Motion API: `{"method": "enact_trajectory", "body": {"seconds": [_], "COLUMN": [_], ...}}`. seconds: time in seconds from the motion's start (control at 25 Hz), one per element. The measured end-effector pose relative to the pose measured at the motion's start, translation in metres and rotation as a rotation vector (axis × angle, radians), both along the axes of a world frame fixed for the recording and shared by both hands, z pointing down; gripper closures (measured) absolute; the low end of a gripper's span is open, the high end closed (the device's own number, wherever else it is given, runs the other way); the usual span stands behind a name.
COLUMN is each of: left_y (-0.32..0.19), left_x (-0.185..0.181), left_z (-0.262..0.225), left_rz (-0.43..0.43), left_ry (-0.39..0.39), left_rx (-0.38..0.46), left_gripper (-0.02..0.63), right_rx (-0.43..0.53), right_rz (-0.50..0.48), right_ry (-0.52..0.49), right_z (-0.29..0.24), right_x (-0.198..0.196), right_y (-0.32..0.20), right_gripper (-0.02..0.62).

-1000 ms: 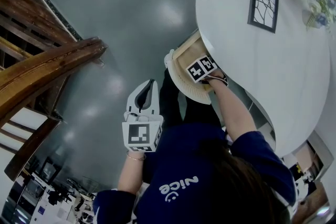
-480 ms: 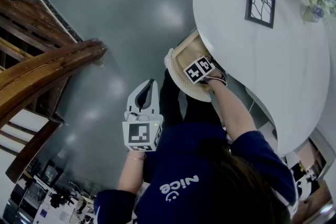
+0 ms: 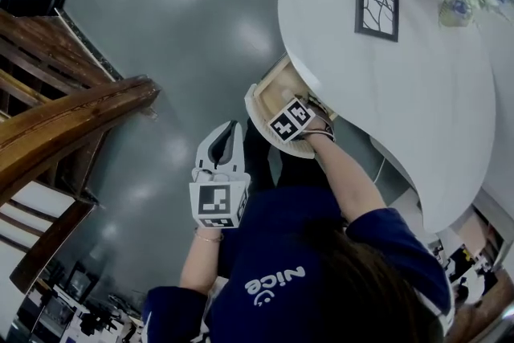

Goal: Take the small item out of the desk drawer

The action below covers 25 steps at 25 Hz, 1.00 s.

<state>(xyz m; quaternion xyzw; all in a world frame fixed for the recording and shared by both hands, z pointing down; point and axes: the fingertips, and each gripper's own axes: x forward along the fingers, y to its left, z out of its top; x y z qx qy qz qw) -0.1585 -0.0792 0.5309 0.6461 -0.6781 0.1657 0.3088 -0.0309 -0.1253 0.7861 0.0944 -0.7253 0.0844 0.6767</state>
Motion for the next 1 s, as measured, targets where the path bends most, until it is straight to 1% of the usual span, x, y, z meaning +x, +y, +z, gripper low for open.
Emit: {"method": "enact_trajectory", "body": {"seconds": [0.2,0.4,0.6,0.72,0.88,1.0], "left_y": [-0.004,-0.006,-0.008,-0.012,-0.016,-0.019], "left_x": [0.002,0.008,0.012,0.014,0.016,0.016], "left_z": [0.001,0.005,0.008,0.006,0.006,0.004], "left_rz": [0.012,0.029,0.053,0.069,0.081,0.081], "left_ry": [-0.008,-0.004,-0.006,-0.007,-0.010,-0.013], "left_rx": [0.003,-0.003,-0.008,-0.001,0.012,0.021], "left_gripper": [0.601,0.601,0.601,0.601,0.603,0.601], "right_rx": [0.021,0.017,0.042,0.057,0.083,0.090], "right_rz": [-0.032,0.021,0.041,0.045,0.017,0.031], "right_ry": [-0.015,-0.045,-0.076,-0.094,-0.118,-0.143], "right_z": [-0.017,-0.034,-0.053,-0.067,-0.082,-0.093], "right_x": [-0.004,-0.002,0.002,0.006,0.005,0.003], "right_y": [0.010,0.015,0.011,0.009,0.012,0.014], "right_gripper": [0.459,0.459,0.459,0.459,0.459,0.459]}}
